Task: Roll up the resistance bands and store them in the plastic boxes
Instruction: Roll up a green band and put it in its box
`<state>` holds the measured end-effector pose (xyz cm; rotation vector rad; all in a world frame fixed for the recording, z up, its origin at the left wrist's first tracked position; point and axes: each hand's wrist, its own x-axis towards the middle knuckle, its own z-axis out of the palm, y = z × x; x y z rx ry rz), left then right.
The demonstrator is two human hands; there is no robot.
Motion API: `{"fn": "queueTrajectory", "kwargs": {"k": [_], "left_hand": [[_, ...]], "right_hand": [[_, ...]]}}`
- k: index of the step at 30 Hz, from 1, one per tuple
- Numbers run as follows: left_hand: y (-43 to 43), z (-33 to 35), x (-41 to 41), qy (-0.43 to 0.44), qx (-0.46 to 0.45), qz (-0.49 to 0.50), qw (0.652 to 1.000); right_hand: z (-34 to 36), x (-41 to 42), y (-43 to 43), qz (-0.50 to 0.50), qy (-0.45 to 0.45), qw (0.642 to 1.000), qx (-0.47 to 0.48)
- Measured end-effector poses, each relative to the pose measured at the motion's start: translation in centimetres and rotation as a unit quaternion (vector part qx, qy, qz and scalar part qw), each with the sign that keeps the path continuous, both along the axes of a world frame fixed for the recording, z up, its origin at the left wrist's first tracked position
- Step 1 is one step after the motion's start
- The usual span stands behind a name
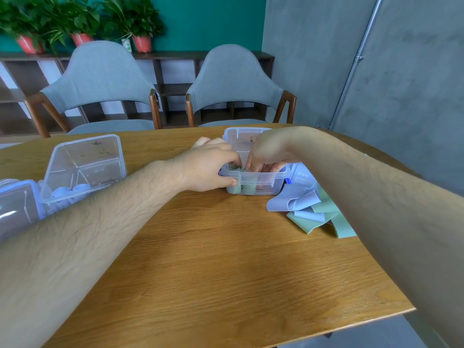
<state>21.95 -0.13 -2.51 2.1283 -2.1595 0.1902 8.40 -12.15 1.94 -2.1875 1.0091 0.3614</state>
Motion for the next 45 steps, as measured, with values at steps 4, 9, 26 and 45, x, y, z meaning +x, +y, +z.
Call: {"fn": "queueTrajectory", "kwargs": {"k": [4, 9, 26, 45], "left_hand": [[0.0, -0.4, -0.1, 0.031, -0.003, 0.002, 1.0], [-0.1, -0.4, -0.1, 0.048, 0.023, 0.014, 0.998], [-3.5, 3.3, -0.4, 0.016, 0.144, 0.067, 0.987], [-4.1, 3.1, 0.0, -0.045, 0.149, 0.072, 0.985]], "right_hand": [[0.0, -0.1, -0.3, 0.002, -0.001, 1.0, 0.014], [0.0, 0.1, 0.0, 0.004, 0.004, 1.0, 0.013], [0.1, 0.3, 0.1, -0.01, 0.0, 1.0, 0.028], [0.0, 0.4, 0.8, -0.029, -0.036, 0.998, 0.035]]}}
